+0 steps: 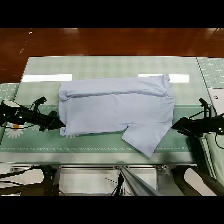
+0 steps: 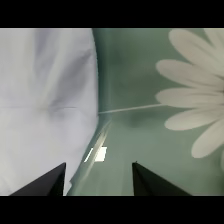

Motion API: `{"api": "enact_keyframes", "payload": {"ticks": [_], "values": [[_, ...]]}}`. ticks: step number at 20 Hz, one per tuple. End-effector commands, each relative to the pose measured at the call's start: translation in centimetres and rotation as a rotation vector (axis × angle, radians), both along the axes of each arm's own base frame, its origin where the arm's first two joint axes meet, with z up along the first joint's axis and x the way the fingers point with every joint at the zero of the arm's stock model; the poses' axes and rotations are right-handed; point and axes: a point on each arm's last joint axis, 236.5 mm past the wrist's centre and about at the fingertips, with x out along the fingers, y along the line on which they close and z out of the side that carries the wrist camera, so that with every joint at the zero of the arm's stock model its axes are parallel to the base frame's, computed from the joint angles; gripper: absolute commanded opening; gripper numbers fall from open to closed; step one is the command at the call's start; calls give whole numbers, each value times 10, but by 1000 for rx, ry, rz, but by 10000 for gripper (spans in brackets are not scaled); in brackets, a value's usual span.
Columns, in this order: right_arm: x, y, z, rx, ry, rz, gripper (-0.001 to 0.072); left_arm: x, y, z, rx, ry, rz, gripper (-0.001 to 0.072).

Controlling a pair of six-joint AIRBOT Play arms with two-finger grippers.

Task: Fold the shirts.

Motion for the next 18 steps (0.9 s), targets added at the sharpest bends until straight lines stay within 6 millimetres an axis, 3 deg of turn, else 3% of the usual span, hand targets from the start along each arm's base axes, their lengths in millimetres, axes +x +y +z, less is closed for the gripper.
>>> {"api": "enact_keyframes", "payload": {"ticks": [1, 4, 5, 6, 7, 8, 9, 11, 15, 16, 18], "values": [[7, 20, -16, 26, -55, -89, 497, -1, -2, 3, -16, 1, -4, 27], [22, 37, -23, 32, -101, -142, 495, -1, -2, 3, -17, -7, -11, 26], [26, 42, -26, 17, -104, -153, 465, 0, -2, 3, -16, -12, -14, 26], [30, 45, -27, 3, -113, -158, 391, 2, -1, 3, -11, -18, -12, 26], [34, 48, -26, -4, -129, -157, 247, 5, 1, 4, -6, -29, -11, 26], [38, 49, -23, -6, -142, -149, 27, 9, 2, 6, -2, -41, -13, 26], [45, 47, -14, -4, -162, -132, 31, 15, 5, 11, 8, -63, -14, 26], [74, 43, 24, -3, -261, -58, 31, 39, 12, 31, 33, -153, -6, 26], [177, 15, 149, -47, -647, -154, 29, 127, 15, 128, 15, -510, 80, 26], [198, 7, 170, -43, -712, -199, 28, 147, 13, 145, 15, -581, 115, 26], [229, 0, 173, -24, -721, -235, 29, 181, 6, 156, 68, -679, 144, 26]]}}
